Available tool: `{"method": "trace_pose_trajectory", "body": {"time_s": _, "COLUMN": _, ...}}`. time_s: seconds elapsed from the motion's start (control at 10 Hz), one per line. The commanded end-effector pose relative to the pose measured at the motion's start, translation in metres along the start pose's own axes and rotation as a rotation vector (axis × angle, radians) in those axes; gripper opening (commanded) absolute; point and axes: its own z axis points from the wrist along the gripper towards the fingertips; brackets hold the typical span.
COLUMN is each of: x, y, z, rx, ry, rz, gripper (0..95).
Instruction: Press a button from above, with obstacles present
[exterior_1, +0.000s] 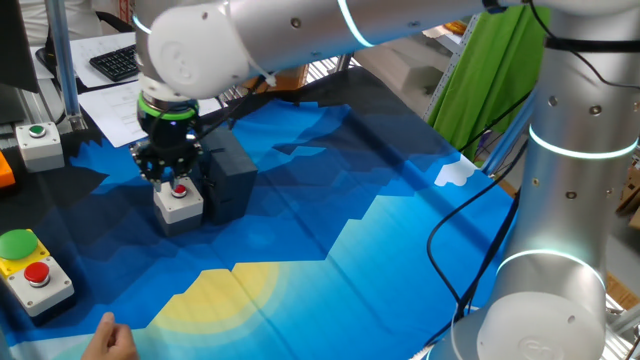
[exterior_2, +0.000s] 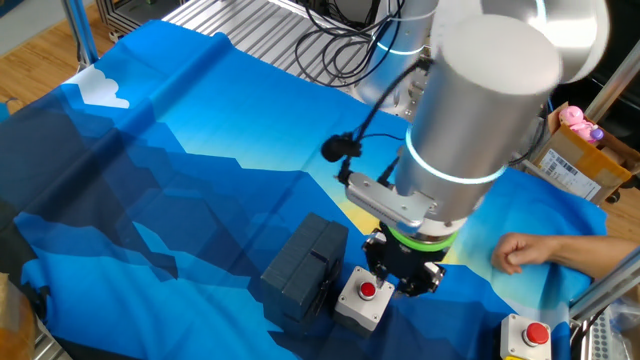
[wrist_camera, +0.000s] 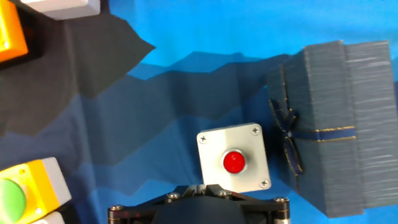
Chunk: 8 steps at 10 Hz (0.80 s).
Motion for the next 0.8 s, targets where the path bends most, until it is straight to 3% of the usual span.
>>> {"method": "trace_pose_trajectory", "body": {"time_s": 0.1, "x": -0.0058, "y": -0.0037, "z": 0.0050, "rx": 0.001, "ry": 0.001, "rz": -0.007, "gripper": 19.0}}
{"method": "trace_pose_trajectory", "body": {"time_s": 0.5, "x": -0.0066, "y": -0.0050, "z": 0.0094, "rx": 0.014, "ry": -0.002, "rz": -0.008, "gripper": 19.0}}
{"method": "trace_pose_trajectory", "body": {"time_s": 0.7, "x": -0.0072, "y": -0.0070, "z": 0.0103, "rx": 0.040, "ry": 0.000, "rz": -0.019, "gripper": 19.0}}
{"method": "trace_pose_trajectory", "body": {"time_s": 0.8, "x": -0.0074, "y": -0.0078, "z": 0.0109, "rx": 0.036, "ry": 0.000, "rz": -0.017, "gripper": 38.0}}
